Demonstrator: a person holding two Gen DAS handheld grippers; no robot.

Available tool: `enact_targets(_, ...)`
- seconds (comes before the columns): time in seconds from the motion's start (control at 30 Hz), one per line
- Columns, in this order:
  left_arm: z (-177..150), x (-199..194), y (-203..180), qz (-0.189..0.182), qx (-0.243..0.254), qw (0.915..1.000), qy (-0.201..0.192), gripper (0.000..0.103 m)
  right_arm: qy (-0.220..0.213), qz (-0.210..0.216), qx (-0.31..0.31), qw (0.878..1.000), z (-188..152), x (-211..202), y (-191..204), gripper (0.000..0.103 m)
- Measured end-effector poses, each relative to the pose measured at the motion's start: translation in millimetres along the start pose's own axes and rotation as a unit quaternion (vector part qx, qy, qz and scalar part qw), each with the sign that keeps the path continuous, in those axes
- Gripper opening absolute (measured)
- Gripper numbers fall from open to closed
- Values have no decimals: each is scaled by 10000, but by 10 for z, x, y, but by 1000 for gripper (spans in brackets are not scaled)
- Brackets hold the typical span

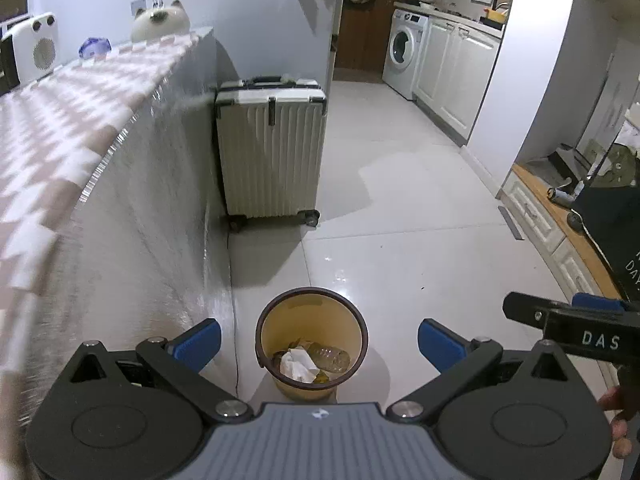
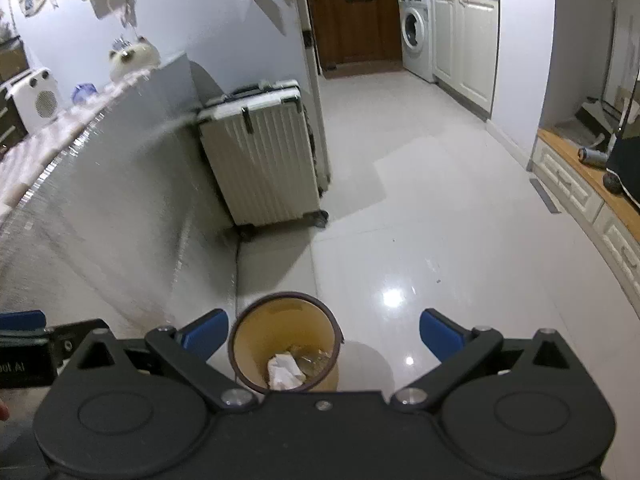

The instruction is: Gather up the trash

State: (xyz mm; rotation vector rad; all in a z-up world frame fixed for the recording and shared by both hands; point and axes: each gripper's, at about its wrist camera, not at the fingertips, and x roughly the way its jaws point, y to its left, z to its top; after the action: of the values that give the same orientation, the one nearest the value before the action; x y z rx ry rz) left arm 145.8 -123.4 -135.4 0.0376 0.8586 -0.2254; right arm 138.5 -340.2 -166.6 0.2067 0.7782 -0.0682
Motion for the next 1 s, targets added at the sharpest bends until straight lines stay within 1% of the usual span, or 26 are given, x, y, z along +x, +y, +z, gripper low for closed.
enact_targets(0.1, -22, -226, 3, 100, 63, 9999, -78, 103, -116, 35, -12, 9999, 31, -207, 49, 103)
enact_targets(0.17, -36, -394, 26, 180, 105, 9997, -153, 103, -183, -46, 10, 9998, 31, -341, 91, 103)
enact_targets(0.4, -84, -775, 243, 433, 16, 9984, -353, 103, -382, -21, -163, 9991, 5, -695, 285, 103)
enact_targets(0.53, -130, -878, 393, 441, -77, 9984, -359, 103, -457, -28, -233, 9987, -20, -852, 409, 103)
enact_targets(0.6, -162, -935, 456, 502, -93, 9980, -382, 103, -484, 8, -264, 9985, -39, -924, 464, 103)
enact_targets(0.87, -242, -1088, 603, 515, -107, 9978, -405, 103, -480, 75, -437, 9979, -84, -1109, 663, 103)
enact_targets(1.0, -283, -1137, 659, 534, -90, 9979, -354, 103, -467, 87, -576, 9972, -107, -1163, 762, 103)
